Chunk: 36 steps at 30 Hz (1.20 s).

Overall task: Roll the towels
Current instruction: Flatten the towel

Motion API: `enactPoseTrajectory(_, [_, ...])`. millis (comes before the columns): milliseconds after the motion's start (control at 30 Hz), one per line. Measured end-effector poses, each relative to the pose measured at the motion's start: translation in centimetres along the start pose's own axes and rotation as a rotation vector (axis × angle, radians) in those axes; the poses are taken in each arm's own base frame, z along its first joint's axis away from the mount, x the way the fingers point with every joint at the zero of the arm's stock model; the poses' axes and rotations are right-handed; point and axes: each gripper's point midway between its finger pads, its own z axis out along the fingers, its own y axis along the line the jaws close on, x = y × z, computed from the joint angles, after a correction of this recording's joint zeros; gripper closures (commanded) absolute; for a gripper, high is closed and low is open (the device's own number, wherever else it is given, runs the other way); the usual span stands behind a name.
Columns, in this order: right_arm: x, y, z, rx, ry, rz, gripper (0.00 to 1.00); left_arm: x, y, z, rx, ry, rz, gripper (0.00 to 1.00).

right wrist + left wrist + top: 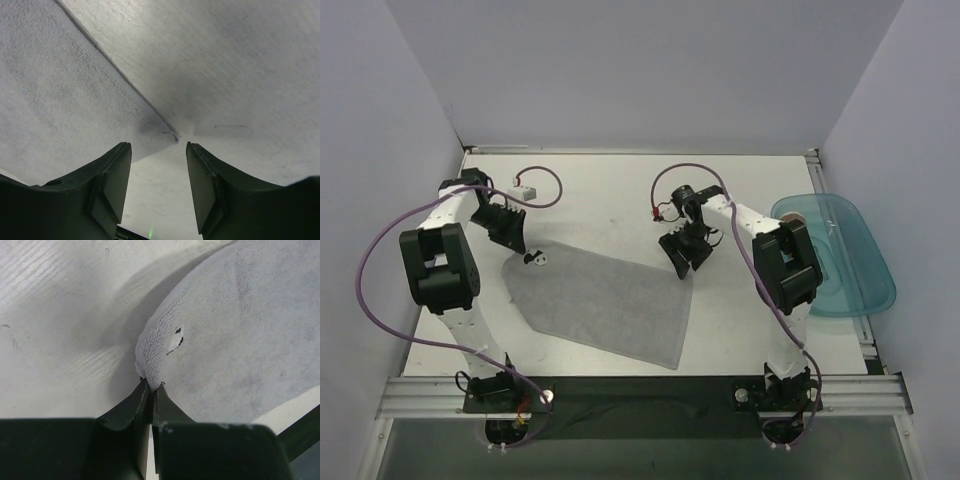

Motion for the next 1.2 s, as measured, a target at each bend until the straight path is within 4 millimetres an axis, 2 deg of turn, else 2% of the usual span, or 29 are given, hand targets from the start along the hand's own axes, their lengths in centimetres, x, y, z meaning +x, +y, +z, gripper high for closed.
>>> enactPoseTrajectory(200, [0.6, 0.1, 2.3, 0.042, 0.071, -0.017, 0.56, -0.2, 0.1, -0.2, -0.006, -0.002, 0.002, 0.88])
enactPoseTrajectory(300, [0.6, 0.2, 2.4, 0.063, 0.076, -0.026, 0.66, -0.5, 0.3, -0.4, -0.012, -0.009, 0.006, 0.89])
enactPoseTrajectory(367, [0.6, 0.0, 2.5, 0.076, 0.079, -0.033, 0.91, -0.6, 0.3, -0.4, -0.014, -0.011, 0.006, 0.91])
enactPoseTrajectory(400, [0.7, -0.3, 2.5, 0.093, 0.081, -0.035, 1.0, -0.6, 0.3, -0.4, -0.014, -0.01, 0.004, 0.92])
enactPoseTrajectory(533, [0.8, -0.4, 2.5, 0.111, 0.08, -0.035, 1.0, -0.6, 0.2, -0.4, -0.014, -0.012, 0.0, 1.0])
enactPoseTrajectory(633, [1.4, -0.7, 2.1, 0.119, 0.079, -0.031, 1.0, -0.7, 0.1, -0.7, -0.017, -0.019, 0.001, 1.0])
enactPoseTrajectory(700, [1.8, -1.1, 1.4, 0.129, 0.074, -0.025, 1.0, -1.2, -0.2, -1.6, -0.03, -0.043, 0.014, 1.0])
enactPoseTrajectory(767, [1.5, -1.9, -0.1, 0.148, 0.037, -0.016, 1.0, -2.0, -0.9, -3.1, -0.048, -0.085, 0.035, 1.0])
enactPoseTrajectory(833, [0.9, -3.0, -2.6, 0.177, -0.033, 0.0, 1.0, -2.9, -1.8, -5.0, -0.068, -0.138, 0.06, 1.0])
enactPoseTrajectory(967, [-1.5, -4.6, -10.3, 0.261, -0.251, 0.001, 1.0, -4.6, -4.0, -8.6, -0.097, -0.252, 0.119, 1.0])
enactPoseTrajectory(1067, [-1.9, -4.2, -15.3, 0.311, -0.384, -0.028, 1.0, -5.1, -5.2, -10.5, -0.12, -0.307, 0.155, 1.0])
enactPoseTrajectory(1133, [-1.4, -3.5, -17.5, 0.327, -0.434, -0.047, 1.0, -5.0, -6.1, -11.4, -0.129, -0.336, 0.175, 1.0])
enactPoseTrajectory(1200, [-0.5, -2.9, -18.9, 0.337, -0.47, -0.064, 1.0, -4.3, -7.0, -11.8, -0.131, -0.349, 0.185, 1.0])
